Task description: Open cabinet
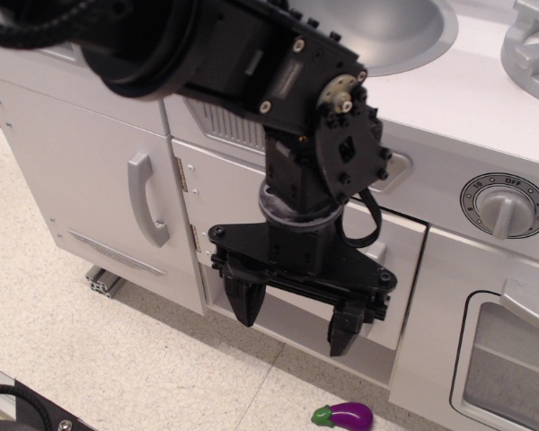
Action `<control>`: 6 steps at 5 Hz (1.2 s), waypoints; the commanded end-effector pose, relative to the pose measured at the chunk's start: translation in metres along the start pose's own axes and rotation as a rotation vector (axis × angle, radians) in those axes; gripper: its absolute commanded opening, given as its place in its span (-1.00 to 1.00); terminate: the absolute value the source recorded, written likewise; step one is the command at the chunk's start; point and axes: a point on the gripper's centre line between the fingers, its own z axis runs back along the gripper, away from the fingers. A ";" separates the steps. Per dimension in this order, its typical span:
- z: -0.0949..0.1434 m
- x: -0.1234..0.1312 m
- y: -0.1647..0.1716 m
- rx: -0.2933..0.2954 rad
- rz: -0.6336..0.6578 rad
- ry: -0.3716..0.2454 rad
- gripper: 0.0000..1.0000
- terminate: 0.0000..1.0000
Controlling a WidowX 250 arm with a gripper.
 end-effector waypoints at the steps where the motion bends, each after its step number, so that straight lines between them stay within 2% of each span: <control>1: 0.000 0.000 0.000 0.000 0.000 0.000 1.00 -1.00; 4: -0.069 0.065 -0.022 -0.070 -0.112 -0.173 1.00 -1.00; 5: -0.086 0.083 -0.025 -0.106 -0.122 -0.202 1.00 -1.00; 6: -0.096 0.091 -0.034 -0.146 -0.148 -0.198 1.00 -1.00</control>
